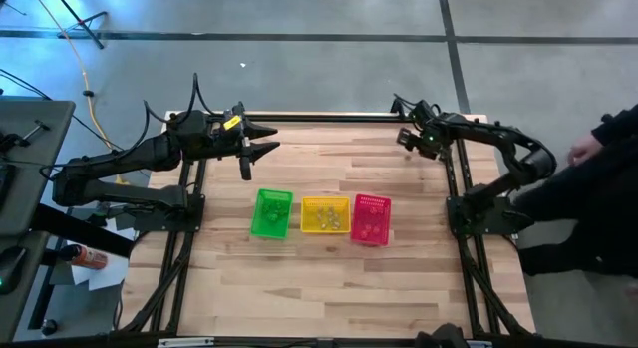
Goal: Sort Halloween decoration
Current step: Put the white skull toy into the yellow basket
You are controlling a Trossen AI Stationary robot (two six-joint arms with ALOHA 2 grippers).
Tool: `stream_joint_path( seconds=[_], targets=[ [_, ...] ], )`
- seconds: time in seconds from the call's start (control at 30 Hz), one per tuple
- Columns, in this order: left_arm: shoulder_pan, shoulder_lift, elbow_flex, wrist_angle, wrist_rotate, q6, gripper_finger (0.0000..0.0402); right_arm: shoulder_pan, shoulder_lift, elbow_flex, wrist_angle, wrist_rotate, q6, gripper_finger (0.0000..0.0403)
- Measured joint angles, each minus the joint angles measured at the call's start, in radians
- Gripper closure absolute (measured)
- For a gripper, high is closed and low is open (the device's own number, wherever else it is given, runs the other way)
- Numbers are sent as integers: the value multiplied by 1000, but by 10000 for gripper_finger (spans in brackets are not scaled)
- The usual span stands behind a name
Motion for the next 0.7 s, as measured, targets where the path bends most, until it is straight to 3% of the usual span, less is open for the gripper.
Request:
stream_joint_path(
  seconds=[0.2,0.7],
  targets=[
    [0,0,0,0,0,0,245,-5,25,0,2,-38,167,203],
    [0,0,0,-69,0,1,245,-4,47,1,32,-83,410,203]
  ],
)
